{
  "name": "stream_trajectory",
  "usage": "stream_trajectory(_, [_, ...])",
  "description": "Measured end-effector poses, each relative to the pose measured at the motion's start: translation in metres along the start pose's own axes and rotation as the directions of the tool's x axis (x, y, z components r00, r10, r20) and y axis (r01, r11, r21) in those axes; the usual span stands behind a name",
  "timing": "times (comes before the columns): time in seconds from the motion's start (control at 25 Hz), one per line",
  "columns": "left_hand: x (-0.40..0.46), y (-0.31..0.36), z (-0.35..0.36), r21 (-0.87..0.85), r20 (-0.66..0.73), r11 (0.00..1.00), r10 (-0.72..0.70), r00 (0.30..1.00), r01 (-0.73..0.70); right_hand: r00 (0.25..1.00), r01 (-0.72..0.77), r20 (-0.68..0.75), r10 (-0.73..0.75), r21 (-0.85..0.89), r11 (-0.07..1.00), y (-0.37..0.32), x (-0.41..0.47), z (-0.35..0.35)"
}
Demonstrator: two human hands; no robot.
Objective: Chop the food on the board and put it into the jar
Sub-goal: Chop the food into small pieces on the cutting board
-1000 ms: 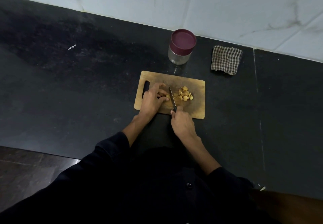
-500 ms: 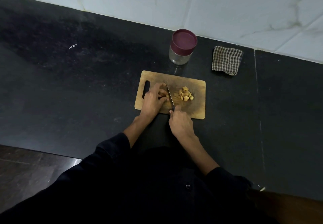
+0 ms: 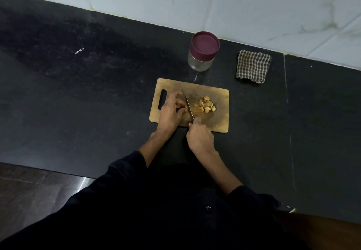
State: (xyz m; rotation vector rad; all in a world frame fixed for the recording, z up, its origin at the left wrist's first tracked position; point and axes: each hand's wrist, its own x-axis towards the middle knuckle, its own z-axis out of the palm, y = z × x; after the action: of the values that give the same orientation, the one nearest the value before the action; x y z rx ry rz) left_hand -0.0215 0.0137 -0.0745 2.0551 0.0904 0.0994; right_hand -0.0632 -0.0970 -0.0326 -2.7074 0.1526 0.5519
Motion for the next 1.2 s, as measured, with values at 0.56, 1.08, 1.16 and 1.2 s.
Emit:
stream_trajectory(0.56, [0.005,0.005,-0.004,0.038,0.028,0.999,0.013,1.000,-0.014,0.993,-0.066,0.109,0.046,0.187,0.980,0.022,0.005,-0.019])
stream_trajectory(1.08, [0.003,0.005,-0.004,0.043,0.023,0.999,-0.019,1.000,0.018,0.999,0.021,0.041,-0.024,0.083,0.996,0.010,0.000,-0.009])
stream_trajectory(1.16, [0.003,0.005,-0.004,0.039,0.021,0.999,-0.025,0.999,0.025,0.999,0.025,0.042,-0.028,0.083,0.996,0.009,0.001,-0.009])
stream_trajectory(1.2, [0.003,0.005,-0.003,0.035,0.022,0.999,-0.026,0.999,0.025,0.999,0.023,0.045,-0.027,0.085,0.996,0.009,0.002,-0.008])
